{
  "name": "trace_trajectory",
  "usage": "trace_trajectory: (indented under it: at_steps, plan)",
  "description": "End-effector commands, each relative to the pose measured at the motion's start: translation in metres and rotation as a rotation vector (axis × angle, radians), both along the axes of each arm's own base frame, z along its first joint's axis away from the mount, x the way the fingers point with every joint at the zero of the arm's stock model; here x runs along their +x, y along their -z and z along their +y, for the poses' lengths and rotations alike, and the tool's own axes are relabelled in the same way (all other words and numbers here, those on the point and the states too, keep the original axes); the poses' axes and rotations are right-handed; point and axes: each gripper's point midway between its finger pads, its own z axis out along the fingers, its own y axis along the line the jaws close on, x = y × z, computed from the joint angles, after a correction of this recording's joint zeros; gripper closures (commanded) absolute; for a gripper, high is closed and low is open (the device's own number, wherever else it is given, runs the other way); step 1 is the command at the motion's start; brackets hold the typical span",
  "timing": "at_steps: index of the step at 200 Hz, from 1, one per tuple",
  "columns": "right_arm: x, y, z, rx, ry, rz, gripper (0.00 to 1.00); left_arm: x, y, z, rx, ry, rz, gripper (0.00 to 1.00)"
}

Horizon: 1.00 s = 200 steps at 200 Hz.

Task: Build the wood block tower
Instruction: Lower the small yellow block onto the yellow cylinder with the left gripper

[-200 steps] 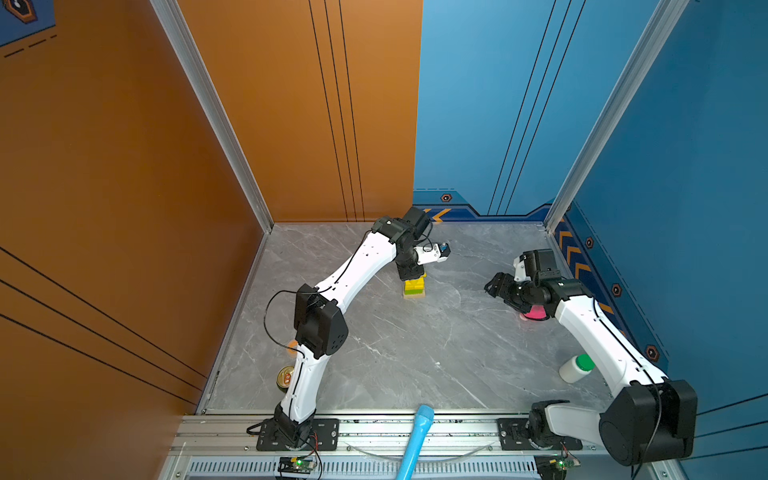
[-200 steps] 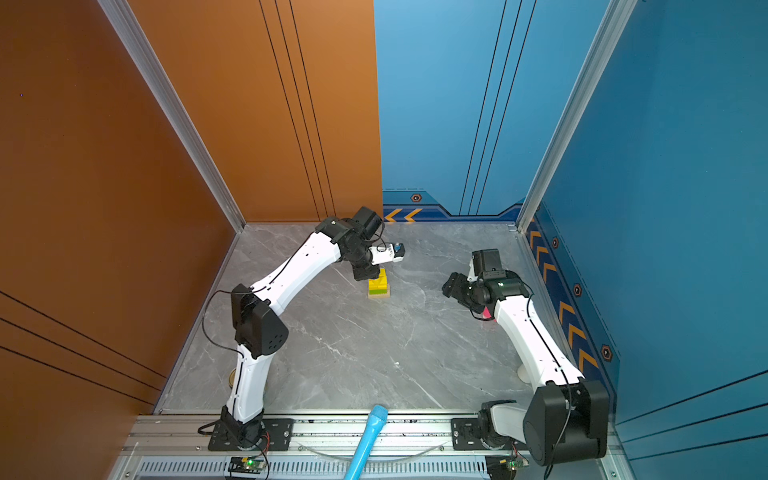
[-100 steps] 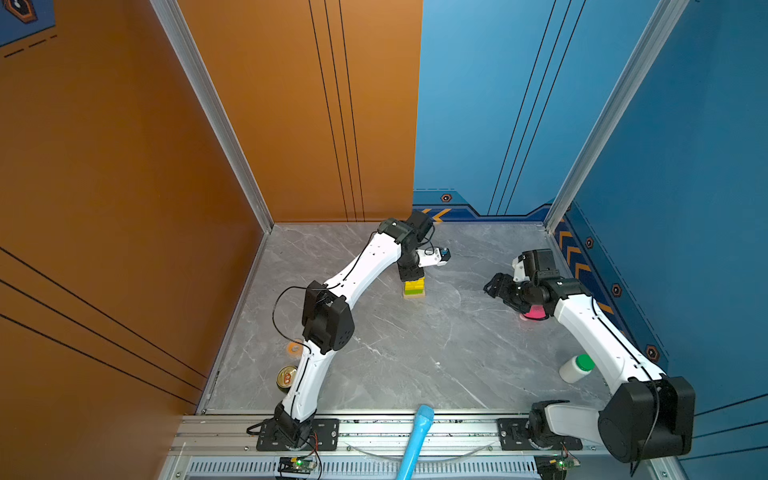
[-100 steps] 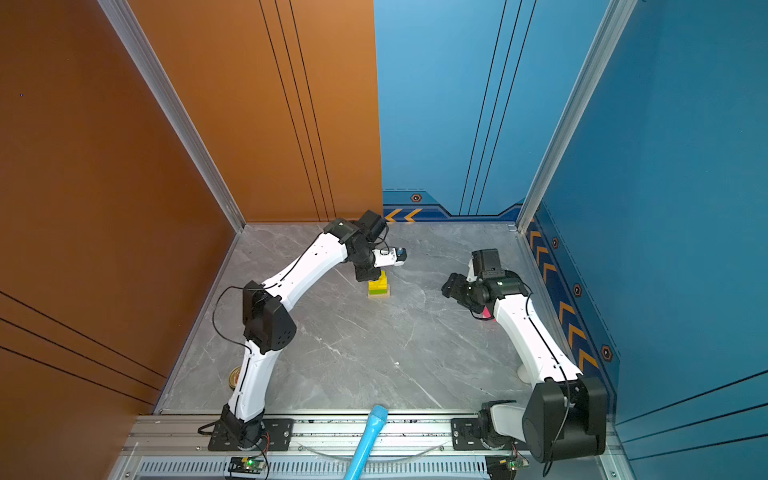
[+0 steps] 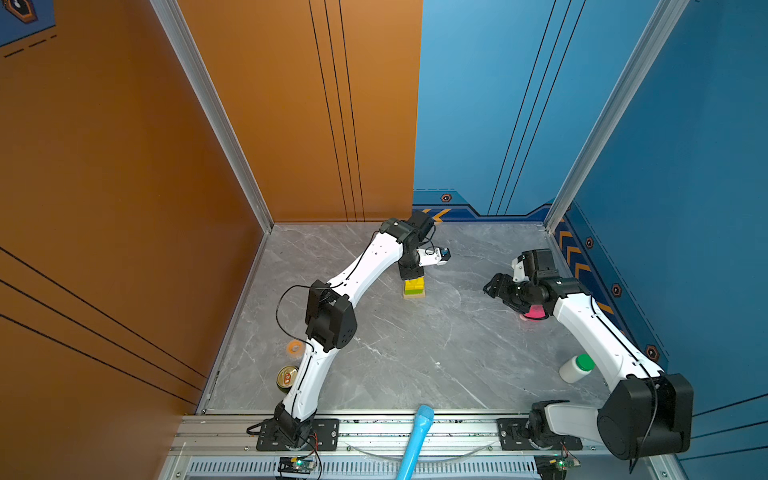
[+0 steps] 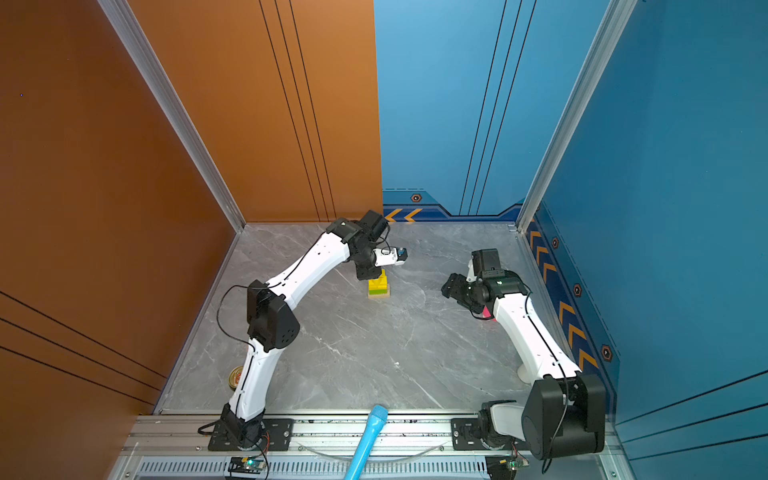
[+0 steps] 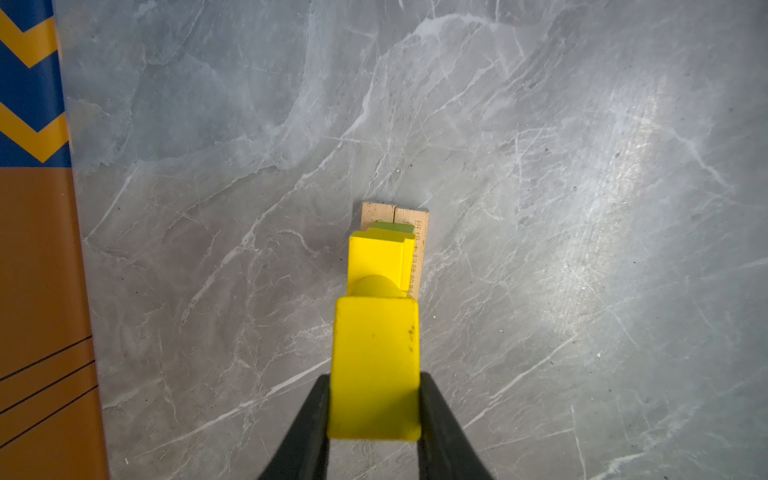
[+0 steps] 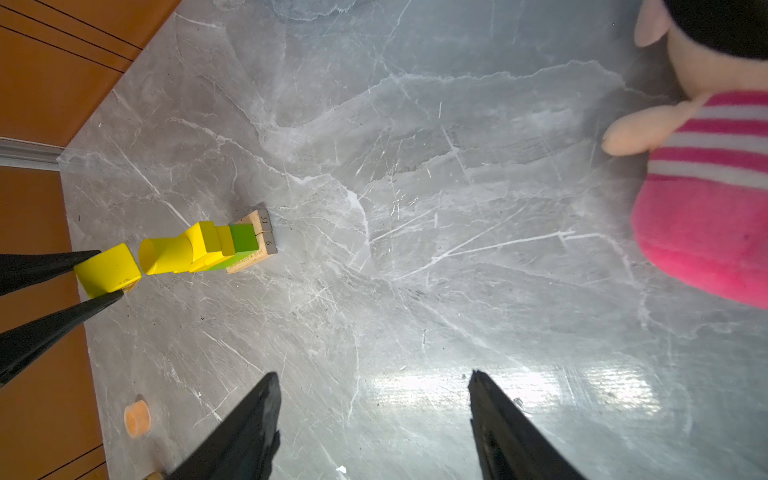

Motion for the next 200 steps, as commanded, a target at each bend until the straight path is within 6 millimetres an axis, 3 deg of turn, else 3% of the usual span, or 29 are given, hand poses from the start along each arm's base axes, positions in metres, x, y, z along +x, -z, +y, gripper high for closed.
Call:
trace_trajectory:
  at_steps: [1, 200]
  plan:
    - [-0.0022, 0.0065, 0.0003, 0.002, -0.012, 0.024, 0.27, 0.0066, 0.0010, 0.0073, 0.023, -0.005, -0.005, 0.67]
    - [0.0012, 0.0122, 0.0022, 0.010, -0.016, 0.040, 0.27, 0.0142, 0.0062, 0.0045, 0.015, -0.006, -0.011, 0.65]
